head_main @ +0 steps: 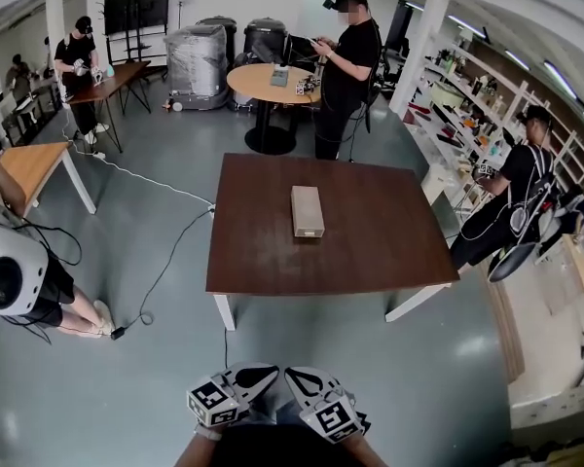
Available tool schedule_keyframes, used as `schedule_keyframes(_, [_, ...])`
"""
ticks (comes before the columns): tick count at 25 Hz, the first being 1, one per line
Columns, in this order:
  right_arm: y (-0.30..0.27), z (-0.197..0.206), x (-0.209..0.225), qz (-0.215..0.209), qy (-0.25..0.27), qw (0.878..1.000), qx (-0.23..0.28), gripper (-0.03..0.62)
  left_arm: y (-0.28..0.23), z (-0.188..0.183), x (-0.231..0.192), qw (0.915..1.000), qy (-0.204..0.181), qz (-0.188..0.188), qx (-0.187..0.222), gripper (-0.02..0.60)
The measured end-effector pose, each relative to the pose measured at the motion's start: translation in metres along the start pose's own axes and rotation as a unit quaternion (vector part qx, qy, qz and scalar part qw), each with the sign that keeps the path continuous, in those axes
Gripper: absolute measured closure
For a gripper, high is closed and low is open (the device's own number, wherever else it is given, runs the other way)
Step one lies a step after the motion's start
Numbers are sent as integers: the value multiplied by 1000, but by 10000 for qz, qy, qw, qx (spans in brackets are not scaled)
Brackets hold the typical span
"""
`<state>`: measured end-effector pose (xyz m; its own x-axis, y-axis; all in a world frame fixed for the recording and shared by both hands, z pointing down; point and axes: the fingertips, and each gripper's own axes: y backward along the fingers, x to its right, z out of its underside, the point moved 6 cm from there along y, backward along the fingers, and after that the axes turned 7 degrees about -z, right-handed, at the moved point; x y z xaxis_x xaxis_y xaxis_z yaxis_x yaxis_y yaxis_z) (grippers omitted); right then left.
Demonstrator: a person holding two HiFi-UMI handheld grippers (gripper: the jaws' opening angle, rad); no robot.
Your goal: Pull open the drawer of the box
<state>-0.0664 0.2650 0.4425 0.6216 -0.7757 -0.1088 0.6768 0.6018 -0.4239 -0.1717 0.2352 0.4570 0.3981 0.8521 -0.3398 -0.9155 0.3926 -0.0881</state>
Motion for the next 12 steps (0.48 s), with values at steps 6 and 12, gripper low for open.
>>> schedule_keyframes(6, [-10, 6, 15, 166, -87, 9998, -88, 606, -9, -1, -9, 9998, -56, 173, -126, 577])
schedule_keyframes(12, [-18, 3, 26, 154, -89, 9998, -85, 606, -15, -9, -26, 9998, -111, 131, -116, 577])
